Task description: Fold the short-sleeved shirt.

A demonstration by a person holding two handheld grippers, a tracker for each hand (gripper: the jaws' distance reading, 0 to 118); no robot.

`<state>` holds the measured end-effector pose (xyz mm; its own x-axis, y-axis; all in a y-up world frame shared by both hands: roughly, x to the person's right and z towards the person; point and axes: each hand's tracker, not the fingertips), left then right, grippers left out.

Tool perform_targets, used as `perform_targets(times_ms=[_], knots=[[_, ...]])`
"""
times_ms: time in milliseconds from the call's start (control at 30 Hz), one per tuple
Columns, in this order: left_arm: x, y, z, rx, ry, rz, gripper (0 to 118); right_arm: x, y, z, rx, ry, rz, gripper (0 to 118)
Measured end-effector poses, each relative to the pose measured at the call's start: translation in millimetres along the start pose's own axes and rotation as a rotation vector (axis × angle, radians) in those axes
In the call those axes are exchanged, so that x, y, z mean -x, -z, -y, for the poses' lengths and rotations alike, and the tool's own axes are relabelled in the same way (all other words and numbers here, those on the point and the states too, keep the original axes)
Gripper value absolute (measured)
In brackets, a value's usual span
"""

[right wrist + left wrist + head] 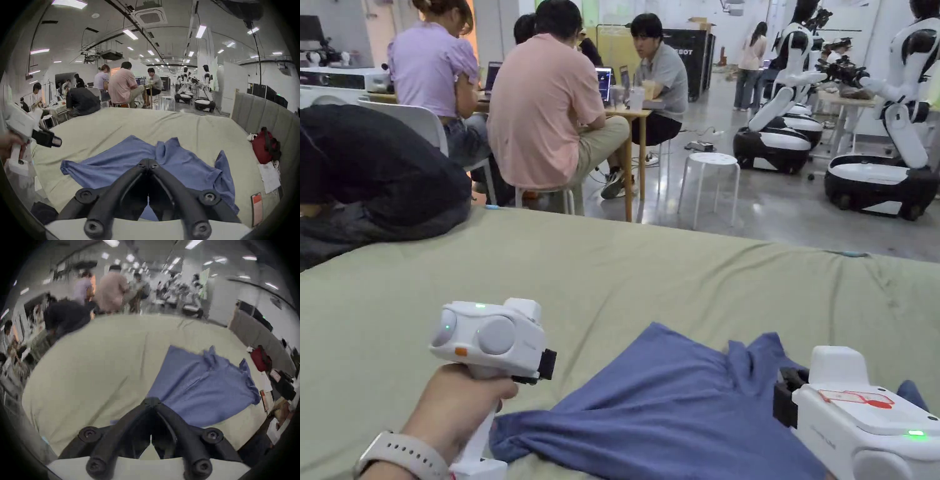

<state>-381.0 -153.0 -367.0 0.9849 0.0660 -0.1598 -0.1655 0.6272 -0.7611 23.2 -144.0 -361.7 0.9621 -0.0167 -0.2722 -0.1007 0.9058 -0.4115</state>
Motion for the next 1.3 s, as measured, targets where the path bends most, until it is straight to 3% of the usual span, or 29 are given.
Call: perform_targets(times_ms=[33, 133, 167, 200, 233, 400, 433, 500, 633, 800, 933, 967, 1000, 1033, 1100, 1167, 1233, 1300], knots=[[18, 8, 4, 0.028, -0.044, -0.001, 23, -3, 8, 1, 0.002, -0.003, -0.013, 0], [49, 40, 14, 0.190, -0.113, 0.025, 55, 5, 14, 3, 0.009, -0.015, -0.024, 0], [53, 50, 21, 0.217, -0.118, 0.031, 85, 6, 23, 4, 0.019, -0.017, -0.039, 0], [54, 58, 26, 0.212, -0.106, 0.029, 108, 8, 25, 4, 0.024, -0.017, -0.044, 0], [53, 64, 28, 0.207, -0.102, 0.027, 115, 9, 27, 5, 0.027, -0.020, -0.046, 0], [54, 104, 35, 0.235, -0.145, 0.051, 94, 5, 41, 11, 0.057, -0.020, -0.049, 0], [54, 111, 37, 0.256, -0.150, 0.071, 71, 2, 41, 11, 0.062, -0.020, -0.057, 0], [53, 112, 39, 0.246, -0.140, 0.093, 3, -10, 44, 11, 0.078, -0.018, -0.045, 0], [50, 91, 37, 0.129, -0.110, 0.114, 3, -45, 57, -1, 0.093, -0.028, -0.004, 1], [33, 43, 44, -0.045, -0.057, 0.131, 3, -107, 105, -19, 0.161, -0.089, 0.133, 0], [23, 28, 58, -0.102, -0.017, 0.089, 3, -163, 176, -22, 0.293, -0.040, 0.195, 1], [22, 28, 63, -0.108, -0.018, 0.086, 3, -174, 197, -22, 0.334, -0.034, 0.207, 6], [21, 29, 66, -0.107, -0.016, 0.085, 3, -183, 212, -20, 0.353, -0.030, 0.208, 26], [23, 32, 65, -0.101, -0.012, 0.083, 3, -191, 227, -19, 0.364, -0.030, 0.188, 75], [23, 36, 69, -0.091, -0.006, 0.075, 3, -199, 258, -16, 0.431, 0.003, 0.129, 94], [26, 43, 68, -0.076, -0.014, 0.080, 3, -197, 283, -9, 0.450, 0.012, 0.142, 112], [25, 46, 67, -0.065, -0.010, 0.074, 3, -196, 303, -2, 0.452, 0.048, 0.138, 102], [27, 51, 64, -0.056, -0.010, 0.074, 3, -191, 320, 9, 0.475, 0.093, 0.133, 100]])
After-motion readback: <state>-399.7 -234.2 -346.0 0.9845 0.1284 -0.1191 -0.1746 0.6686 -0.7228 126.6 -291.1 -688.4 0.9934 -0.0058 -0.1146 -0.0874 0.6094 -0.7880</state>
